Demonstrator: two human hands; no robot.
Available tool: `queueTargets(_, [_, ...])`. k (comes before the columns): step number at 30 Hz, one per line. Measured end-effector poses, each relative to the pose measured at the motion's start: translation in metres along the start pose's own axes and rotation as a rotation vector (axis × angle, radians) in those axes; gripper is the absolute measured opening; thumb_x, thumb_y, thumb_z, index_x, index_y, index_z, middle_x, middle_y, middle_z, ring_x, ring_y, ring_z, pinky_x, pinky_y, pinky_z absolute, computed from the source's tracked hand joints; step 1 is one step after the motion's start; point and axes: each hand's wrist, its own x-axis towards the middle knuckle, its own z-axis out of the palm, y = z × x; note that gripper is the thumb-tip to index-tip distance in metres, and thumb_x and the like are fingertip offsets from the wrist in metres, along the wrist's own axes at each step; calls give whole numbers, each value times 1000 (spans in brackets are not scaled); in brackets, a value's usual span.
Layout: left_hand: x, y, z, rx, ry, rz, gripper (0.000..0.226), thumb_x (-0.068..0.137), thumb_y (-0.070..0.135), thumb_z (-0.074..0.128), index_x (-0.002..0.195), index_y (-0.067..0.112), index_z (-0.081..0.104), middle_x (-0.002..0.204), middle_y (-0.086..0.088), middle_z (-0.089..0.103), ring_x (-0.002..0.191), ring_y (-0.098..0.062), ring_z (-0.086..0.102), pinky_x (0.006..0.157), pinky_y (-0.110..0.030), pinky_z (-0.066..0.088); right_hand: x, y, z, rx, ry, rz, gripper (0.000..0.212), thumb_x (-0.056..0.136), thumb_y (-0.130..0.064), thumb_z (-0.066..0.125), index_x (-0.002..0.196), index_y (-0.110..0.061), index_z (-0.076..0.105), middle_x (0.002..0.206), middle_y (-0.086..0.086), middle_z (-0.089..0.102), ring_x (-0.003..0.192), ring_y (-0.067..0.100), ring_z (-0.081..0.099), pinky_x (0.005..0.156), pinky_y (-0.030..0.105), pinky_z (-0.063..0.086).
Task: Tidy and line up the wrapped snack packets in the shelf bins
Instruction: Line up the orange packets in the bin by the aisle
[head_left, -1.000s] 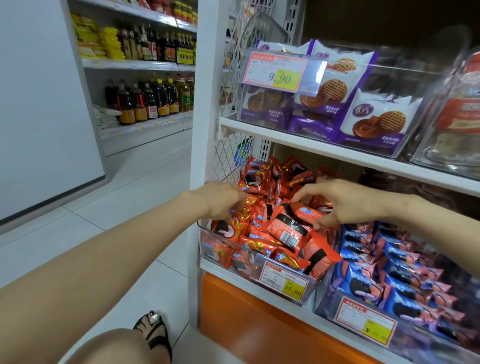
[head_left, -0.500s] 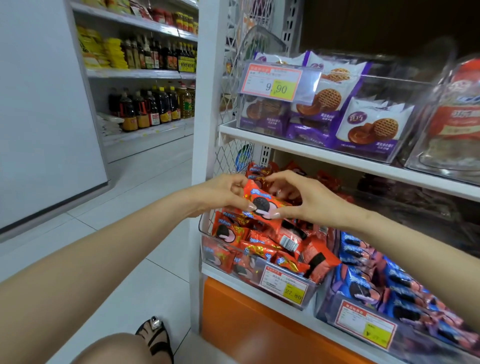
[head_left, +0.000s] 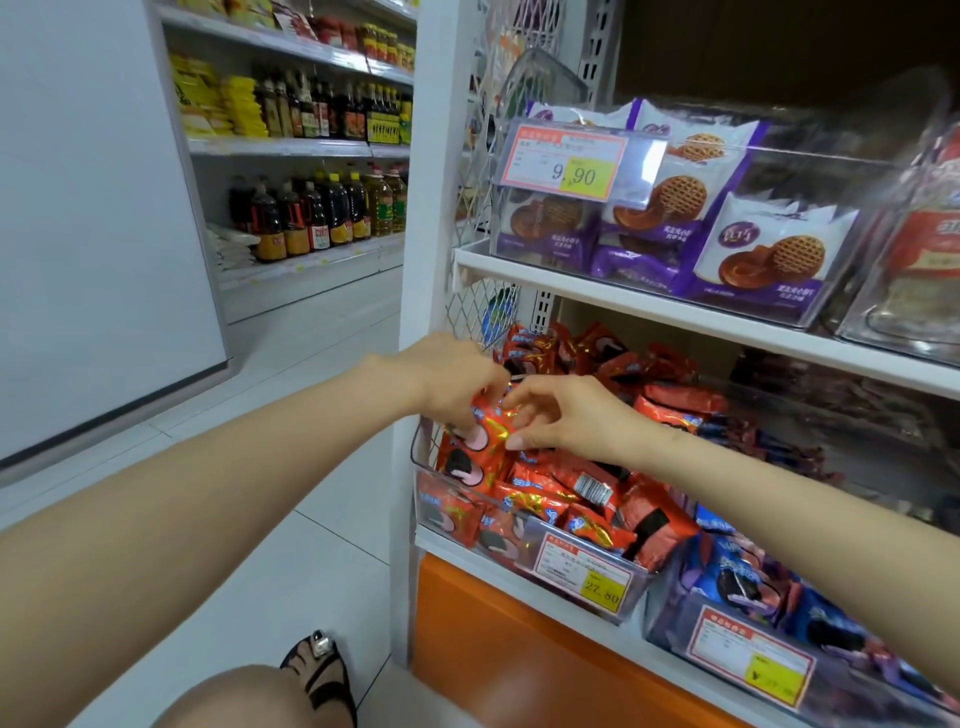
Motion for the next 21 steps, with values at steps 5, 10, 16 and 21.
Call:
queueTargets(5, [10, 1, 28, 131, -153, 76, 42, 76, 44, 71, 111, 23, 63, 115, -3, 58, 110, -24, 52, 86, -35, 46, -16, 2, -22, -72, 70, -55, 15, 81, -18, 72, 95, -19, 69, 85, -6, 69, 79, 3, 62, 71, 7, 44])
queueTargets(10, [15, -1, 32, -98, -137, 97, 34, 74, 32, 76, 103, 20, 62, 100, 3, 61, 93, -18, 56, 63, -25, 35, -34, 8, -36, -20, 128, -82, 10, 83, -18, 70, 87, -27, 69, 83, -10, 70, 76, 1, 63, 72, 11, 47])
queueTargets(16, [15, -2, 38, -128, -281, 69, 34, 75, 27, 76, 101, 16, 58, 92, 0, 64, 81, -15, 49, 64, -26, 37, -44, 21, -33, 8, 170, -51, 9, 85, -19, 68, 88, -27, 71, 84, -10, 70, 81, 5, 64, 80, 23, 50])
queueTargets(21, [19, 3, 31, 95, -337, 98, 33, 77, 35, 72, 101, 18, 57, 87, 3, 54, 82, -18, 48, 67, -29, 38, -49, 25, -37, 12, 194, -63, 9, 85, -19, 67, 87, -27, 71, 83, -9, 70, 79, 4, 65, 78, 23, 50])
